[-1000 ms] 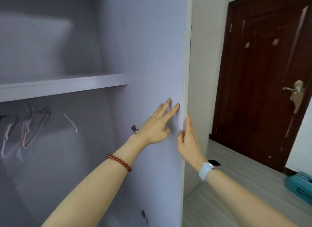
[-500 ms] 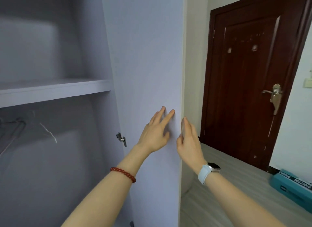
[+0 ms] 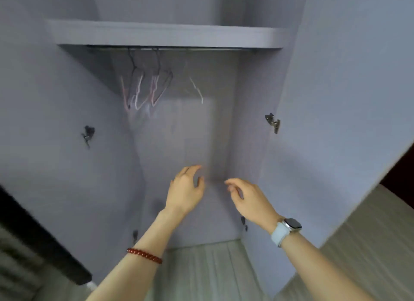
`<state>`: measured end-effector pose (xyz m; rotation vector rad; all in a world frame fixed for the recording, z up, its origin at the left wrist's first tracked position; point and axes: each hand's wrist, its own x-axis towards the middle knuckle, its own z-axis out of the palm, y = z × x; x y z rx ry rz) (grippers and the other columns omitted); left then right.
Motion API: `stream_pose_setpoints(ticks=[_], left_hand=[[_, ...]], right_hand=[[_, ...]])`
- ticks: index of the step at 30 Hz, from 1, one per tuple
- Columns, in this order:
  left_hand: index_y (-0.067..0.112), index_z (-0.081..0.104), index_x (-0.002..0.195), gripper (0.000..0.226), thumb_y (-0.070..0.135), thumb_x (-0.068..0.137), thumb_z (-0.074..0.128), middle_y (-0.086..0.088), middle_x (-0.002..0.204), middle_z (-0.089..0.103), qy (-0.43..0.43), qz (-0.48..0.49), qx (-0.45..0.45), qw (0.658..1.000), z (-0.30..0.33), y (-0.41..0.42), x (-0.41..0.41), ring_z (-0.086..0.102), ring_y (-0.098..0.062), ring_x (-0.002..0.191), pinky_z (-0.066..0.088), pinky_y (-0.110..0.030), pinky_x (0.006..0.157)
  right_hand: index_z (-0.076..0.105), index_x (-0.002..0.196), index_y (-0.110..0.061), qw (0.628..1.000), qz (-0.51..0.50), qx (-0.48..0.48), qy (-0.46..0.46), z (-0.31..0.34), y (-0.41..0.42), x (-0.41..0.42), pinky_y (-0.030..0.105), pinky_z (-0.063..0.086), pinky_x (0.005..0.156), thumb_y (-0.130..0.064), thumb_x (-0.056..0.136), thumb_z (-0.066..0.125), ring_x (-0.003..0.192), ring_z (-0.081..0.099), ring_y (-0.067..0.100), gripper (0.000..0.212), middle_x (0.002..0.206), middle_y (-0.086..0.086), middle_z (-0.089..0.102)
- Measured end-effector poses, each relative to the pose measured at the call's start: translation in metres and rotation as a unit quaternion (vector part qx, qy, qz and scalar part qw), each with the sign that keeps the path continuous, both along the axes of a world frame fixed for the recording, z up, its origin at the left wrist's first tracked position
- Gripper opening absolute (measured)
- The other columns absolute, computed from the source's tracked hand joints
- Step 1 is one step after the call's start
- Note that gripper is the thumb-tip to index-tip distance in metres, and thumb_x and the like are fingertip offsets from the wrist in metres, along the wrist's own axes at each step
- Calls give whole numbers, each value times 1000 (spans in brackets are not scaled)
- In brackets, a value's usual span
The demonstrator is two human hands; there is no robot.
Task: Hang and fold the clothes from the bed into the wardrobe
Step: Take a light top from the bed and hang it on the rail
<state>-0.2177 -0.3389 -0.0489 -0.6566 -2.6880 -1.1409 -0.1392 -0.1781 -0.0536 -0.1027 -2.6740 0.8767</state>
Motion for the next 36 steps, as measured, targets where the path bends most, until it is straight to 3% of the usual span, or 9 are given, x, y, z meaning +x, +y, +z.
stream_pose_setpoints(ticks=[7,13,19,23,24,26,29,33,36], left_hand=[[12,58,125,34,16,91,52,-11,119,59,-143,177,-4,974,-77,-197,65,55,-26,112,37,-26,90],[13,60,120,30,19,92,51,-3,118,61,-209,398,46,892,-115,-305,170,58,-16,108,37,-19,87],[11,60,120,29,14,93,49,-4,119,61,-212,645,126,723,-134,-328,295,57,-16,109,36,-18,89],[12,60,120,30,13,93,47,-5,121,61,-201,767,179,583,-144,-303,385,57,-17,109,41,-25,94],[12,59,121,30,15,94,47,-5,121,61,-195,801,188,534,-147,-286,421,57,-17,109,43,-27,95],[13,58,123,31,16,95,45,-3,123,60,-191,831,205,481,-150,-265,458,55,-15,111,42,-29,97],[15,56,125,32,18,97,43,-1,126,57,-177,881,242,366,-156,-220,528,53,-14,115,41,-27,98],[15,55,126,32,17,97,42,-2,129,54,-162,920,275,228,-171,-155,618,51,-15,117,38,-21,90],[13,54,126,32,17,97,42,-4,130,52,-161,933,280,160,-181,-124,676,51,-17,117,39,-23,91]], right_hand=[[62,114,-14,958,228,-2,-175,-77,-180,-27,34,46,92,-15,94,46,101,62,23,25,110,4,67],[61,118,-15,855,446,51,-259,-107,-301,5,26,43,91,-17,96,44,104,60,18,27,110,3,67],[61,117,-11,711,636,119,-274,-125,-398,55,23,38,90,-12,96,43,107,59,23,28,112,7,67],[60,117,-13,580,752,179,-258,-139,-438,125,25,39,87,-14,96,41,107,59,23,28,112,5,67],[60,118,-13,530,784,199,-254,-144,-445,159,27,40,88,-14,96,41,108,58,23,29,114,5,66],[58,120,-13,469,818,230,-241,-149,-448,199,29,41,90,-13,96,39,110,56,24,31,117,4,64],[56,123,-14,346,867,276,-228,-156,-444,277,27,42,87,-14,97,36,108,57,20,33,119,2,63],[55,124,-17,216,896,331,-202,-166,-429,379,24,45,79,-18,99,34,92,59,14,32,113,0,65],[53,125,-19,163,903,355,-180,-175,-423,446,30,48,84,-19,100,33,95,60,18,32,111,2,65]])
